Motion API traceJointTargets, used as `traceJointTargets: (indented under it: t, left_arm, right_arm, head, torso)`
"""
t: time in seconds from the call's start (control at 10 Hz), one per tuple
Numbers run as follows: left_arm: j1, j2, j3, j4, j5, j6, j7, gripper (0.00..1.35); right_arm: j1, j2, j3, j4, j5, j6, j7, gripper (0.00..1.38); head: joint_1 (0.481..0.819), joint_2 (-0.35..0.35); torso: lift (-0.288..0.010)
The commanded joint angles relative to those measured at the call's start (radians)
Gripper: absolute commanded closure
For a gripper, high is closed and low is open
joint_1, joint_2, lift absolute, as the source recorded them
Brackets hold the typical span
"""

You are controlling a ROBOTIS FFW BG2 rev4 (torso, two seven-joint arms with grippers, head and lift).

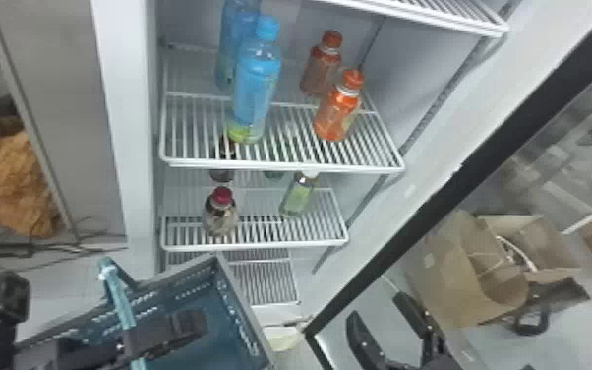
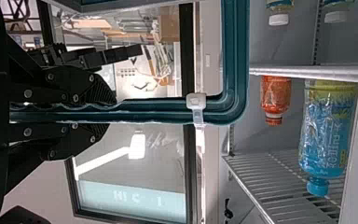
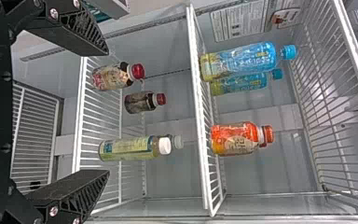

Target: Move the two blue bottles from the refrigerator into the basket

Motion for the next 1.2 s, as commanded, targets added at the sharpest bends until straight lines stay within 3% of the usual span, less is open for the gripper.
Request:
traceJointTargets:
  t: [0.0,0.8,1.1]
  left_arm:
    - [0.0,0.0,0.001,0.0,-0.002,0.001,0.001,1.2]
    - [0.003,0.0,0.005,0.0,0.0,0.001,0.006,1.2]
    - [0.005,0.0,0.007,0.0,-0.002,0.003,0.007,1.2]
  right_arm:
    - [0.0,-0.001,0.002,0.0,0.0,0.0,0.0,0.15]
    - [-0.012,-0.011,0.02,-0.02,0.012,-0.005,0.0,0.15]
    - [-0.059,-0.016,0.012,-0.081,0.094,0.0,0.029,0.15]
  head:
    - [0.695,-0.35]
    - [0.695,-0.35]
    - [0.695,-0.35]
  torso:
    - [-0.01]
    - [-0.01]
    - [-0.01]
